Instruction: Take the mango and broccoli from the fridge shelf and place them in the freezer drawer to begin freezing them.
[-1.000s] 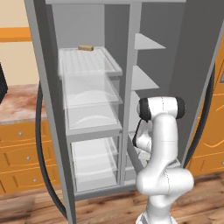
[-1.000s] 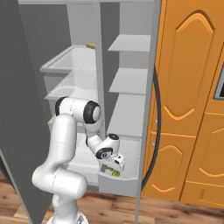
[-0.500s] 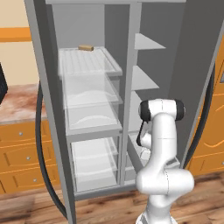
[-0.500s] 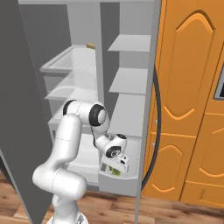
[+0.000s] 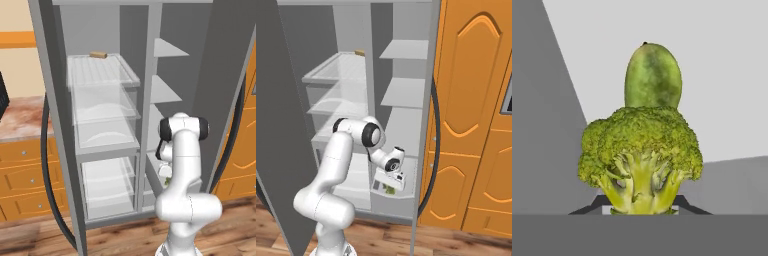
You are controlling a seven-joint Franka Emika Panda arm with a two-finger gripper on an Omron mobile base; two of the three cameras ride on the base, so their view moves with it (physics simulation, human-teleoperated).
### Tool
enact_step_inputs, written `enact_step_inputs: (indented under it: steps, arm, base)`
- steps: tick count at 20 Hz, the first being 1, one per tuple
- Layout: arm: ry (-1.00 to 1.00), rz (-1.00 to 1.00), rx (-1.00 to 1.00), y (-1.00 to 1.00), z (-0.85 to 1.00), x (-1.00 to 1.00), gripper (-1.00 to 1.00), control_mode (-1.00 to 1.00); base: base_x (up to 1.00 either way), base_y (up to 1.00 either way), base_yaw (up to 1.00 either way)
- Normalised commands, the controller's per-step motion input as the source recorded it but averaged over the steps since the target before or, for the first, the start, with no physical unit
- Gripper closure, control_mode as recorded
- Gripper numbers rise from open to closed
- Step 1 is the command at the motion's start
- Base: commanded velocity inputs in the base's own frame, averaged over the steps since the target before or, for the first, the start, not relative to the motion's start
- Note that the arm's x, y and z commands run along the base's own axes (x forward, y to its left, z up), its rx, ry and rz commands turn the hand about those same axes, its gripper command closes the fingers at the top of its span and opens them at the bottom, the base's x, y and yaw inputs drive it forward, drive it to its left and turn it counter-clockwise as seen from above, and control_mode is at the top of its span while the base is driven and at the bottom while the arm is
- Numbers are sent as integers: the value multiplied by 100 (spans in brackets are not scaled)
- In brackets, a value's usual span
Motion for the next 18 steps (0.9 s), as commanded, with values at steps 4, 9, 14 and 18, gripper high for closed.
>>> enact_step_inputs:
  steps: [4, 9, 14, 18]
  arm:
    - [0, 1, 0, 12, -60, -42, -100, -100]
    - [-2, 0, 0, 6, -16, -34, -100, -100]
    - [-11, 0, 0, 1, 23, -34, -100, -100]
    - [-18, 0, 0, 0, 84, -26, -100, -100]
  base:
    - [0, 0, 0]
    - [0, 0, 0]
    - [0, 0, 0]
    - [0, 0, 0]
